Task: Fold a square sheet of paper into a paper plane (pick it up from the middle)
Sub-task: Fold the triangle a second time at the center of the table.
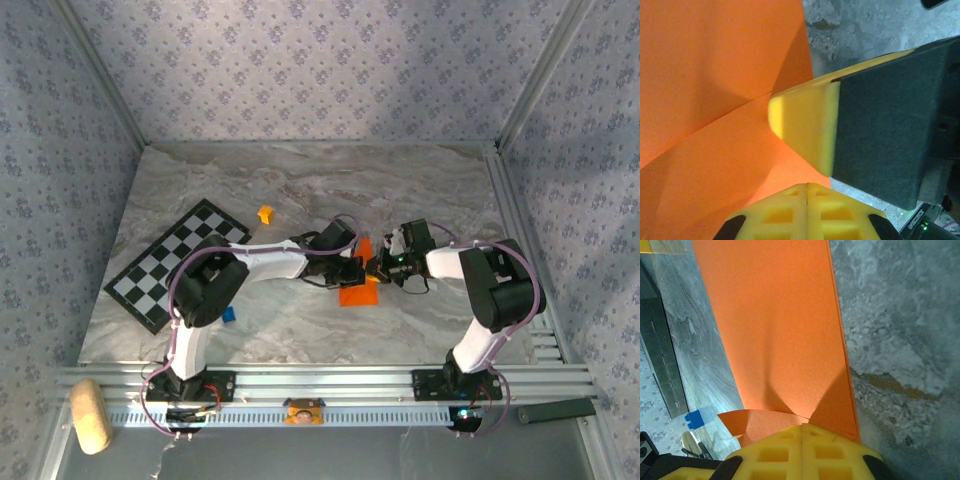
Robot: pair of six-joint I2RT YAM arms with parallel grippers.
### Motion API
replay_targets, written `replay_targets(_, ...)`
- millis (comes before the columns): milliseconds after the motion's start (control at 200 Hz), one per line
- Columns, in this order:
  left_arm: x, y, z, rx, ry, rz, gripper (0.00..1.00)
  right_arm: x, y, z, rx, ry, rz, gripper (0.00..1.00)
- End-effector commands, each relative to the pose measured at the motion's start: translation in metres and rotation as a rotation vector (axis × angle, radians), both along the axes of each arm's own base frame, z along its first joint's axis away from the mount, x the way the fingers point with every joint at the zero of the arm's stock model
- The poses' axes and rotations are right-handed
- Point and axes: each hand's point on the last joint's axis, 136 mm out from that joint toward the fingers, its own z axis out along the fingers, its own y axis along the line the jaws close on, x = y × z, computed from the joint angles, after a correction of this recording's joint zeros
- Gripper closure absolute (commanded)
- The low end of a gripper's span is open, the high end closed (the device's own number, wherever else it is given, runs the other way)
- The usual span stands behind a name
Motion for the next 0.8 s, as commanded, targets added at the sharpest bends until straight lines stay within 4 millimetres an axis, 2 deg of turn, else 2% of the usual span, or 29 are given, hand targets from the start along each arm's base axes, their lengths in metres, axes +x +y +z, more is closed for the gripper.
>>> replay_targets(0,-0.002,0.004,-0.017,0.030,-0.002,0.003,0.99,-0.025,-0.024,-0.039,-0.135,0.133,-0.058,1.00)
replay_targets(155,-0.015,0.020,-0.037,0.084,0.020,-0.017,0.98,-0.027,-0.026,-0.044,-0.149,0.145,-0.060,1.00)
replay_targets(320,-0.025,0.038,-0.049,0.154,0.015,-0.047,0.97,-0.029,-0.028,-0.046,-0.158,0.150,-0.062,1.00)
replay_targets(435,-0.025,0.048,-0.048,0.190,-0.010,-0.050,0.97,-0.029,-0.029,-0.047,-0.164,0.148,-0.063,1.00)
replay_targets(580,-0.027,0.049,-0.042,0.176,-0.018,-0.057,0.96,-0.029,-0.030,-0.047,-0.169,0.148,-0.062,1.00)
replay_targets(795,-0.041,0.061,-0.046,0.190,0.011,-0.073,0.95,-0.028,-0.031,-0.046,-0.173,0.149,-0.063,1.00)
